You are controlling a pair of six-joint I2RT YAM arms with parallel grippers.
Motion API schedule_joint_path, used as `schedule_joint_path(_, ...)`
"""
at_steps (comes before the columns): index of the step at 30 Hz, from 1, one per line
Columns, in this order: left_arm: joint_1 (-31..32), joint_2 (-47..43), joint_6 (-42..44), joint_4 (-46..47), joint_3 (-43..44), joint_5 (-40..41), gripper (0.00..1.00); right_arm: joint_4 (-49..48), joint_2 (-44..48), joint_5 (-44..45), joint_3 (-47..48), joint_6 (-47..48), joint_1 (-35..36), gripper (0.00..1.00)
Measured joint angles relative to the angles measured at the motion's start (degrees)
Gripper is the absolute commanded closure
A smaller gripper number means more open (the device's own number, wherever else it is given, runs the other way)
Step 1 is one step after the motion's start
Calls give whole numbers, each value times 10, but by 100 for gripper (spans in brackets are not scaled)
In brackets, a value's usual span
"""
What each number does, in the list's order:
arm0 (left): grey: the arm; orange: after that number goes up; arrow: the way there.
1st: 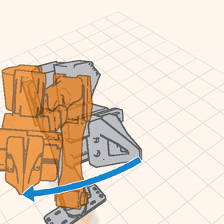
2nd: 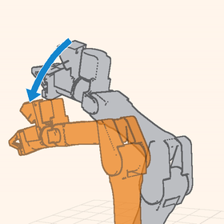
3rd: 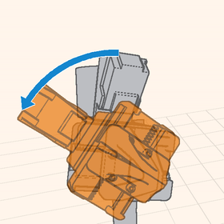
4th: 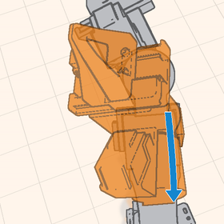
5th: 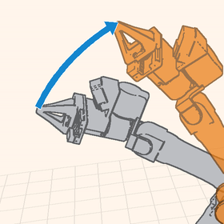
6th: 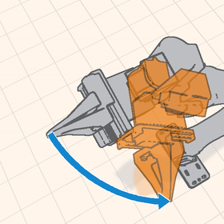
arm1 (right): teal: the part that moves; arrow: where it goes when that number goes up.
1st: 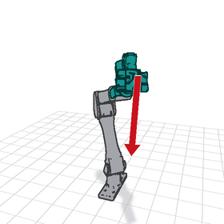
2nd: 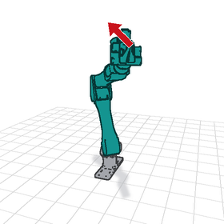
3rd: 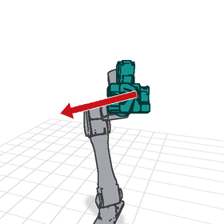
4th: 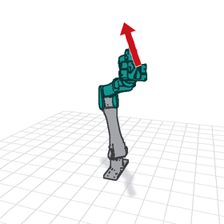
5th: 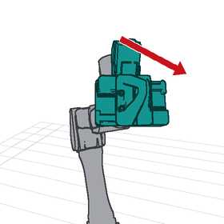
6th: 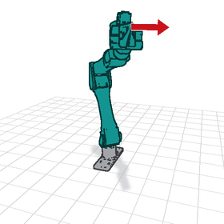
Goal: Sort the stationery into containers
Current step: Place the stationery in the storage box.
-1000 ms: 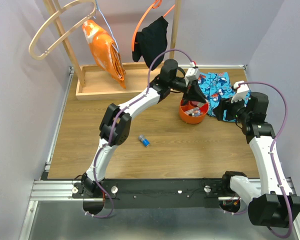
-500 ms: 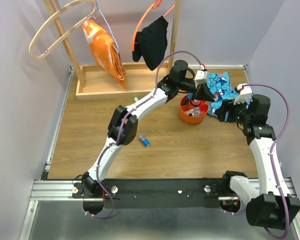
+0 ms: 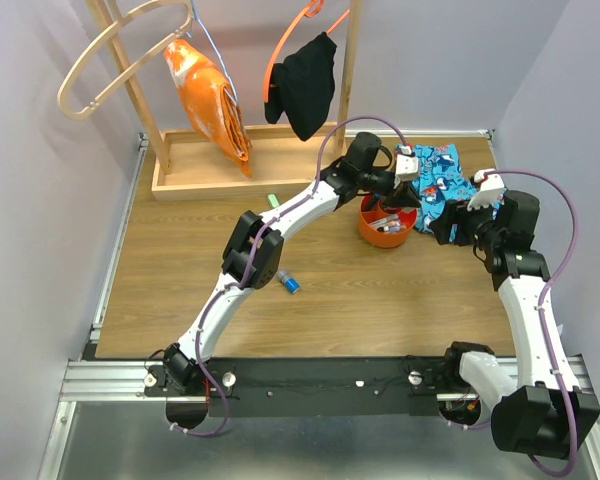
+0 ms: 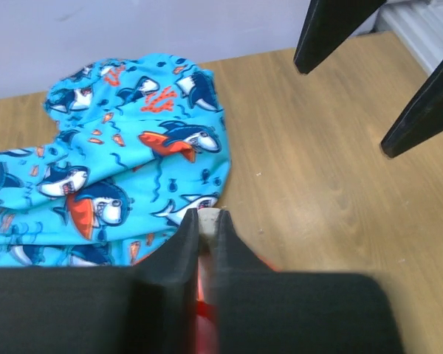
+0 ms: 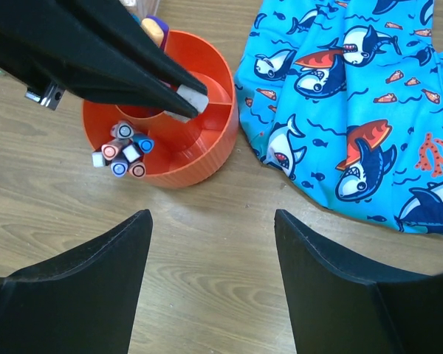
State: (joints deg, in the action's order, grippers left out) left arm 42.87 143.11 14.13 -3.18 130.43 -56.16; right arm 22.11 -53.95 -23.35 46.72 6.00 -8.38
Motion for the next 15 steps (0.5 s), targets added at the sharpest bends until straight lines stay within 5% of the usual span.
schedule_joint_path(15, 4, 0, 19, -1, 1, 32, 46, -10, 0, 0, -10, 0, -3, 25)
